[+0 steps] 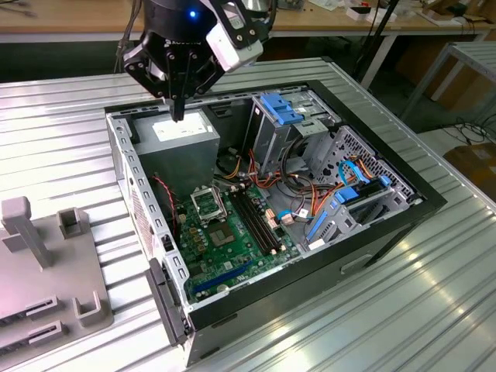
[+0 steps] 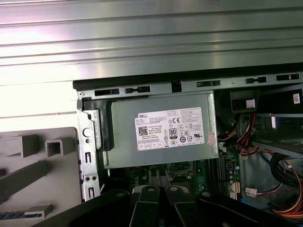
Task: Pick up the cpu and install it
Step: 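Reach for the cpu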
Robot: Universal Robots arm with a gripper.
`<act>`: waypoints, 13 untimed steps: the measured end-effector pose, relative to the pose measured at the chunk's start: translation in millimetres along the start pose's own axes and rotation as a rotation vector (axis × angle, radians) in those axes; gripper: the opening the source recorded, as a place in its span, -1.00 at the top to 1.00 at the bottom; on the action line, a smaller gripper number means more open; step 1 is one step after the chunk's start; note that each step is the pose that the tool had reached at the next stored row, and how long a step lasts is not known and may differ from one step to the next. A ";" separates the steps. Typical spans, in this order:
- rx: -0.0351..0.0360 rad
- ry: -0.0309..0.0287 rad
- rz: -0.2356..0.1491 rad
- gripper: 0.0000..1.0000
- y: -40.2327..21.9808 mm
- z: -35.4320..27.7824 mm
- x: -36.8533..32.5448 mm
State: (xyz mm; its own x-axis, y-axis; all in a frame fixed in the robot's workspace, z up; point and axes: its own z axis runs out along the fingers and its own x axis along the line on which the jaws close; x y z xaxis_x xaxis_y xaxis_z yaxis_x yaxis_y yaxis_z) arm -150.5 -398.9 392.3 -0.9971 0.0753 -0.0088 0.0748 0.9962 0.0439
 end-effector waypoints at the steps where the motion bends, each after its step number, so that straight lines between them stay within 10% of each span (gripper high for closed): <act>1: 0.0000 0.0001 0.000 0.79 0.0 0.0 0.4; 13: 0.0001 0.0021 0.000 0.79 -0.4 0.2 5.6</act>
State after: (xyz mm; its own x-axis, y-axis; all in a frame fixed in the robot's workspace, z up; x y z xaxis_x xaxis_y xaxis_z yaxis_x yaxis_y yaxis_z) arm -156.2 -398.8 392.1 -0.9971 0.0753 -0.0067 0.0749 0.9962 0.0439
